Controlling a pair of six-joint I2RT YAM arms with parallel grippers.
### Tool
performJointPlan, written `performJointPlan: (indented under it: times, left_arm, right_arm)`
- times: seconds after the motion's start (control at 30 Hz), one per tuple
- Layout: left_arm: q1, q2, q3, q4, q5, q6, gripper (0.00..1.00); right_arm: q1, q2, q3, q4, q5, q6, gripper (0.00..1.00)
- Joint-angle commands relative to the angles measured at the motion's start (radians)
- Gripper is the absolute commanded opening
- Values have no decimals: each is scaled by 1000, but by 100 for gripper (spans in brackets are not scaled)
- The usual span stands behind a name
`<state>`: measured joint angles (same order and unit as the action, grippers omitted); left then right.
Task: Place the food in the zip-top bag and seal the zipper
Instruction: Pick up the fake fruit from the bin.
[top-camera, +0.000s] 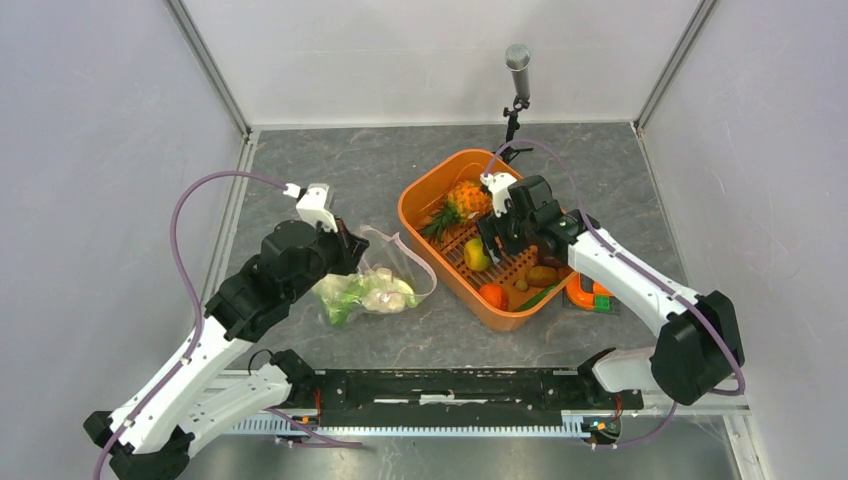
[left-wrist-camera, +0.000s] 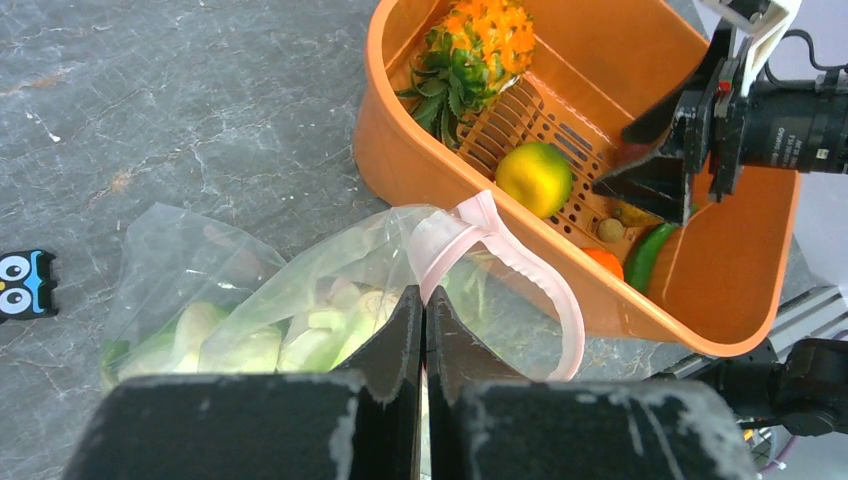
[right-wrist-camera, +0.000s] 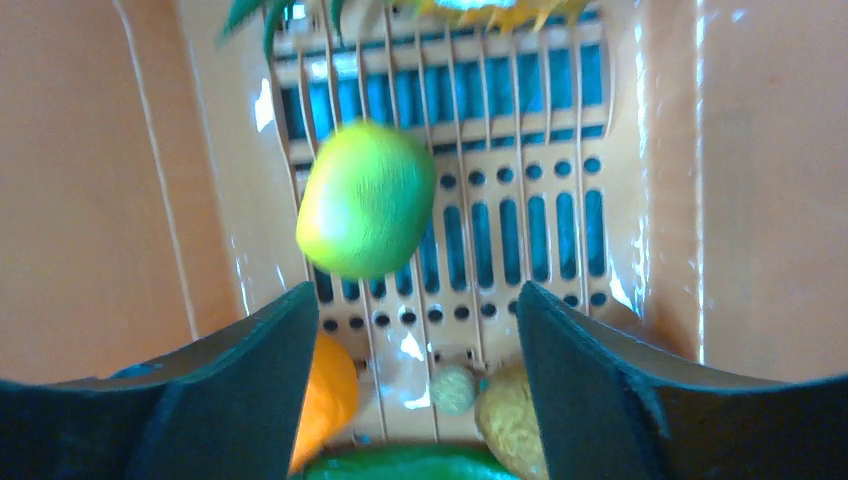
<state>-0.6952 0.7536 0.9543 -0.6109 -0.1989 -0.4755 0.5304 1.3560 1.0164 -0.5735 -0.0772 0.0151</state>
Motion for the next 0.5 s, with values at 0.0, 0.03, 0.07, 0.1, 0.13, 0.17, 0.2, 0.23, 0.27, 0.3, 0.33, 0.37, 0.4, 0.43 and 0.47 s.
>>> performJointPlan:
  times: [0.0,0.03,0.07,0.1,0.13,0.17,0.2,0.23,0.27,0.3,0.33,0.37,0.4,0.43,0.47]
  left_arm:
    - [6,-19,1,47,5,-41,2]
    - [6,-14,4,44,4,-43,2]
    - [6,-11,6,39,6,-45,2]
    - [6,-10,6,37,6,-48,2]
    - [6,-12,3,36,6,-51,2]
    - [6,-15,0,36,6,-53,2]
    - [6,-19,0,32,2,-54,2]
    - [6,-21,-1,28,-1,-57,2]
    - [6,-25,-2,26,-6,-57,2]
    - [6,-25,-2,21,-13,-57,2]
    - [6,-27,-2,18,-19,-59,2]
    - [6,-29,0,13,-24,-61,2]
    - [6,-31,0,10,-26,-63,2]
    - [6,-33,1,7,-27,-64,2]
    - [6,-36,0,7,-30,-67,2]
  right_arm:
    - [2,-4,-49,254,33,110,85]
    - [2,7,-71,296,20,127,90]
    - [0,21,-88,343,-2,136,95]
    - [0,36,-103,374,-32,141,98]
    - [0,64,-100,387,-67,139,98]
    - [1,90,-91,386,-99,131,98]
    - [0,119,-86,387,-112,137,98]
    - [1,149,-77,376,-116,137,98]
    - [0,167,-68,366,-108,128,98]
    - [1,181,-67,358,-76,124,98]
    - [0,187,-68,356,-60,114,98]
    - [0,192,-66,347,-58,104,97]
    - [1,196,-54,318,-58,97,96]
    - [1,194,-49,307,-68,94,95]
    - [0,187,-51,307,-79,94,93]
